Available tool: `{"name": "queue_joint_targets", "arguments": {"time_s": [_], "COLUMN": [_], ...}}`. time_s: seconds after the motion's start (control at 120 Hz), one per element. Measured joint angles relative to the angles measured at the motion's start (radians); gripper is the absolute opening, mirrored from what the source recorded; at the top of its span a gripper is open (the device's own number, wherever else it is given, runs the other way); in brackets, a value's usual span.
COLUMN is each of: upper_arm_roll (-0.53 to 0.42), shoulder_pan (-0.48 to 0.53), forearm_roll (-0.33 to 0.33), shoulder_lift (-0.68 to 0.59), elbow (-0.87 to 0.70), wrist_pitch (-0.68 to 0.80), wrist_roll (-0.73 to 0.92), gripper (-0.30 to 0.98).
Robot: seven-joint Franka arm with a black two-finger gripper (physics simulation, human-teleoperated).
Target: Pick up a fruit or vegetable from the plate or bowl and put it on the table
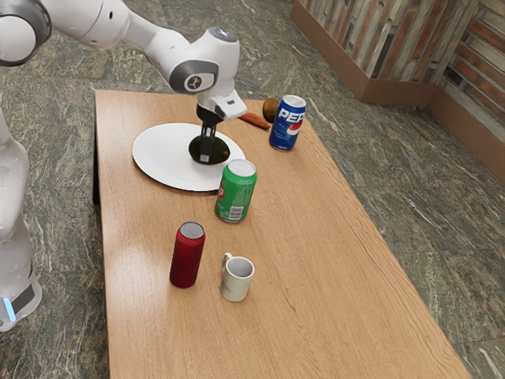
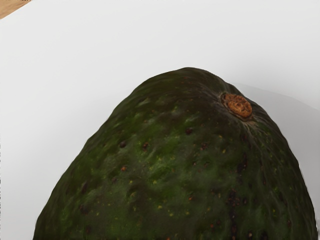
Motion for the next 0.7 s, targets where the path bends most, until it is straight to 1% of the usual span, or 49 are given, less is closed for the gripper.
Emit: {"name": "queue_joint_targets", "arguments": {"time_s": [0.05,0.158,0.217,0.308,0.358,0.475,0.533,0.583,0.65,0.7], "upper_arm_roll": [0.000,-0.001,-0.001,0.000,-0.001,-0.013,-0.039,-0.099,-0.171,-0.208], "shoulder_pan": [-0.001,-0.002,-0.003,0.005,0.008,0.018,0.037,0.057,0.021,-0.017], "forearm_roll": [0.002,0.005,0.007,0.008,0.009,0.001,-0.011,-0.019,-0.029,-0.039], "shoulder_lift": [-0.001,-0.006,-0.024,-0.042,-0.006,0.168,0.241,0.271,0.281,0.281], "elbow": [0.000,0.005,0.034,0.102,0.200,0.515,0.619,0.675,0.684,0.668], "wrist_pitch": [0.002,0.006,0.006,0.002,-0.013,-0.076,-0.103,-0.122,-0.141,-0.152], "wrist_roll": [-0.007,-0.022,-0.028,-0.036,-0.038,-0.038,-0.034,-0.032,-0.029,-0.027], "gripper": [0.52,0.49,0.46,0.47,0.46,0.48,0.48,0.47,0.48,0.47]}}
